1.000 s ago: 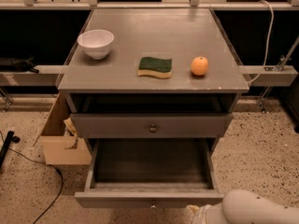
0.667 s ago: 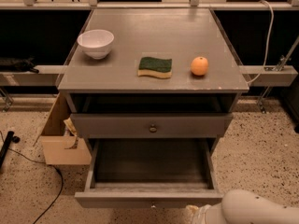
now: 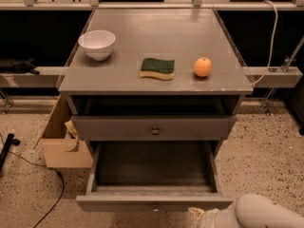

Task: Close middle drawer

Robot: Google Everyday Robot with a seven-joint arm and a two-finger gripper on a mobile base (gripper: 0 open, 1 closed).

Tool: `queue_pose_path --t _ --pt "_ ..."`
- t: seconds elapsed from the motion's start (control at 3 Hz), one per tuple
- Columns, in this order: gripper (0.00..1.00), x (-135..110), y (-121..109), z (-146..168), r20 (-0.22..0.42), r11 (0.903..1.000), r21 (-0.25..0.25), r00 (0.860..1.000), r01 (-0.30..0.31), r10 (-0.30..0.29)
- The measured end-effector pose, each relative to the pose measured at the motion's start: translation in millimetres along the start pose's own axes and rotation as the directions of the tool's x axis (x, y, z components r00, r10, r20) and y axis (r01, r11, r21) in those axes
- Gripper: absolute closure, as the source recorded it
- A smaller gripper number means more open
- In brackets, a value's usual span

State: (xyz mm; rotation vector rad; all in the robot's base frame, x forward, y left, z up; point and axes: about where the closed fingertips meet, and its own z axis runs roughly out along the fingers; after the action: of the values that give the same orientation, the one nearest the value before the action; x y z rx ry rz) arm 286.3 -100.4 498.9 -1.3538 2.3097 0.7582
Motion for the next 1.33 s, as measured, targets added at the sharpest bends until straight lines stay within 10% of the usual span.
queue_pose_path --t 0.33,1.33 --pt "0.0 -7 -1 -2 0.095 0.9987 -0.034 0.995 0.037 -0.033" --pt "0.0 -12 -38 28 0.076 0.9997 -0.008 0.997 0.022 -0.021"
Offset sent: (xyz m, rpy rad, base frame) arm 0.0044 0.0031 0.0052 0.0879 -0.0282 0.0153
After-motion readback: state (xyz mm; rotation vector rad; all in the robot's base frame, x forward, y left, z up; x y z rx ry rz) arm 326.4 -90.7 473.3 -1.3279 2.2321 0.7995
